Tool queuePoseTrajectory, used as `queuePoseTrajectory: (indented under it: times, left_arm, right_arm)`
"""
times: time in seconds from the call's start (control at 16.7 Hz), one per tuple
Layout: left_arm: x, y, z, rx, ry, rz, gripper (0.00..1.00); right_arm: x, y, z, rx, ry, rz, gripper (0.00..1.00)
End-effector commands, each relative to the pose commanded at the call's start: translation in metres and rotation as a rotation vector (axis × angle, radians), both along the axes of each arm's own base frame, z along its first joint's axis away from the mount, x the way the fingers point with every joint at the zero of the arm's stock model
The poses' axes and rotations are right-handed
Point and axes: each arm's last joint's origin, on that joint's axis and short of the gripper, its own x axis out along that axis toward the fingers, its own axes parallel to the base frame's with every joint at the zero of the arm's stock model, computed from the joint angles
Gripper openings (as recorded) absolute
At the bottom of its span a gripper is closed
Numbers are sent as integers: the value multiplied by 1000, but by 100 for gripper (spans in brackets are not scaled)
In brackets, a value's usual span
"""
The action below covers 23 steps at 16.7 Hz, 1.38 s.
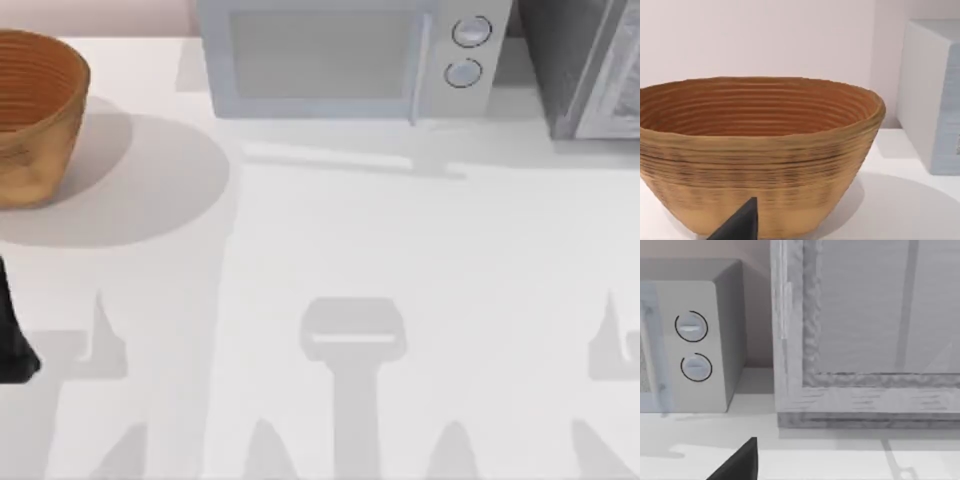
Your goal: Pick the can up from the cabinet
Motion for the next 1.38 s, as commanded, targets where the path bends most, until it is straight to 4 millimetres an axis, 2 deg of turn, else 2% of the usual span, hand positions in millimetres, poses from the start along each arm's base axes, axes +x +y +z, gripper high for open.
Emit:
queuePoseTrajectory:
  times: [0.12,0.24,0.42,0.66,0.84,1.14,1.38]
  left_arm:
    - [0,0,0,0,0,0,100]
    - [0,0,0,0,0,0,100]
    - [0,0,0,0,0,0,100]
    - [0,0,0,0,0,0,100]
    - [0,0,0,0,0,0,100]
    - [0,0,0,0,0,0,100]
    - [0,0,0,0,0,0,100]
  right_arm:
    - [0,0,0,0,0,0,100]
    - [0,0,8,1,0,2,100]
    - [0,2,40,2,5,3,100]
    - [9,5,109,0,18,1,100]
    - [27,10,171,-3,25,-3,100]
    - [75,22,267,-6,20,-5,100]
    - [115,35,319,-4,8,-3,100]
